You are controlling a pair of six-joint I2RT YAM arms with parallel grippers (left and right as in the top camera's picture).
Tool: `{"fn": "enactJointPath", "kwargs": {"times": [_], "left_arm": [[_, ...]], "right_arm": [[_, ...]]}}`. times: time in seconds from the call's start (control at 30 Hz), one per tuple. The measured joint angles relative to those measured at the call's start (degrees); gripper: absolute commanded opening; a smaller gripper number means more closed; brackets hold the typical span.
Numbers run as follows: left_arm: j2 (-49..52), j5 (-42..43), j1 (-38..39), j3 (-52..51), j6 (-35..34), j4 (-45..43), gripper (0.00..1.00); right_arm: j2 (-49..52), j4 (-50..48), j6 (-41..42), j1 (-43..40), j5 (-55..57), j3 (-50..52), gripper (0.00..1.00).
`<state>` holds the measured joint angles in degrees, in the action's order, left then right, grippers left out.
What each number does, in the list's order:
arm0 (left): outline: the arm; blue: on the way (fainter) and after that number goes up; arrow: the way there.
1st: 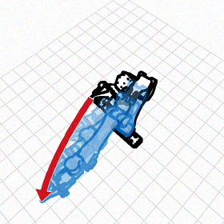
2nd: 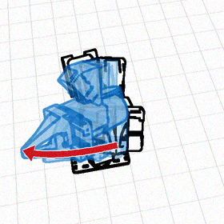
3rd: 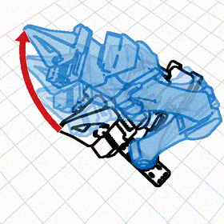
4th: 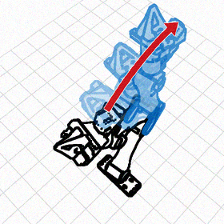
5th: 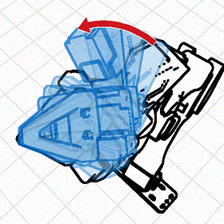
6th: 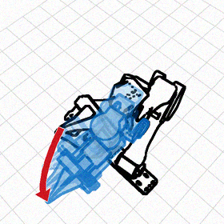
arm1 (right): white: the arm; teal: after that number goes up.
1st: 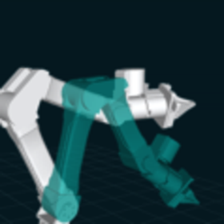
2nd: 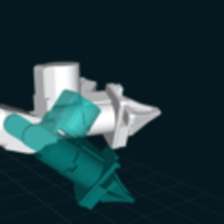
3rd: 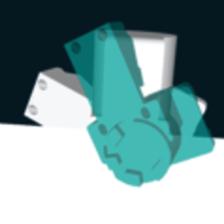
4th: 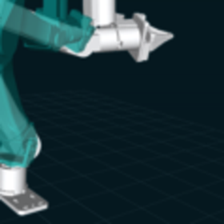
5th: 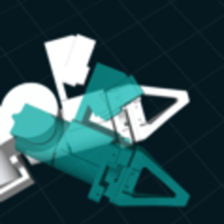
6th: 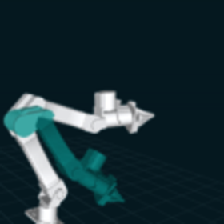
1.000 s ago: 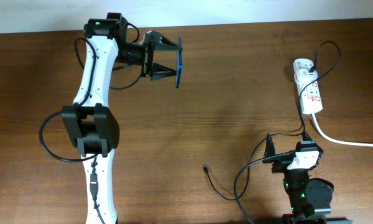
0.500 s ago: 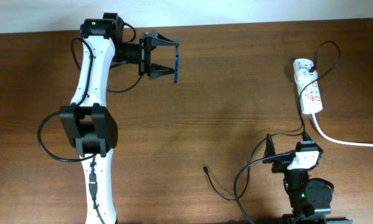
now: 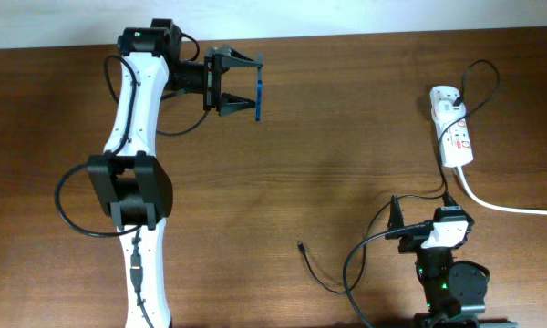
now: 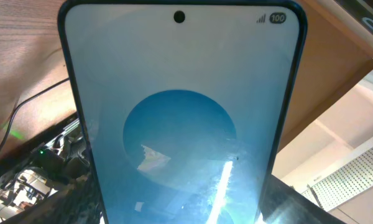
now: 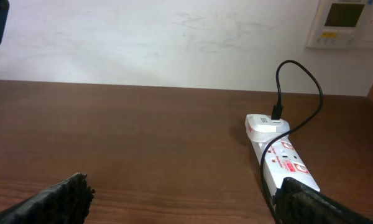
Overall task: Plug charger to phone and switch on socket
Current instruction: 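Lift the phone upright with the left gripper, bottom edge down, then grasp the black cable's USB-C plug with the right gripper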
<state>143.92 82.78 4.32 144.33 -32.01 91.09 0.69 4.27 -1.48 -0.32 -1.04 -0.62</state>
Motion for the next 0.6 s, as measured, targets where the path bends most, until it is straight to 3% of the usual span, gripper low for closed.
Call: {"fn": "enactJointPath", "kwargs": {"times": [0.13,0.17,0.2,0.33,0.4,0.43,0.47,0.5,0.53,0.6], "left_arm": [[0.0,0.0,0.0,0.0,0.0,-0.02,0.68],[0.0,0.02,0.0,0.0,0.0,0.0,0.68],[0.0,0.02,0.0,0.0,0.0,-0.02,0.68],[0.0,0.39,0.0,0.0,-0.22,0.0,0.68],[0.0,0.42,0.0,0.0,-0.22,0.0,0.68],[0.0,0.44,0.0,0.0,-0.22,-0.04,0.68],[0.0,0.42,0.0,0.0,-0.24,0.0,0.67],[0.0,0.33,0.0,0.0,-0.31,0.22,0.68],[0.0,0.57,0.0,0.11,-0.42,0.22,0.68],[0.0,0.66,0.0,0.13,-0.42,0.24,0.68]], "right_arm": [[-0.02,-4.11,1.77,0.0,-2.45,0.0,0.99],[0.02,-6.56,6.95,-0.02,-10.32,0.0,0.98],[0.0,-10.03,12.52,0.0,-18.58,0.02,0.98],[0.24,-37.64,24.33,0.0,-32.61,-0.02,0.98],[0.02,-36.87,26.62,0.0,-33.2,-1.88,0.98],[1.7,-23.04,25.7,0.0,-32.96,-8.74,0.98],[3.91,-20.79,24.24,0.0,-32.89,-12.37,0.99],[9.92,-3.5,20.7,0.0,-32.63,-22.38,0.98],[19.19,10.75,18.1,0.0,-30.84,-33.64,0.98],[37.31,22.86,16.65,0.0,-35.95,-51.28,0.98]]}}
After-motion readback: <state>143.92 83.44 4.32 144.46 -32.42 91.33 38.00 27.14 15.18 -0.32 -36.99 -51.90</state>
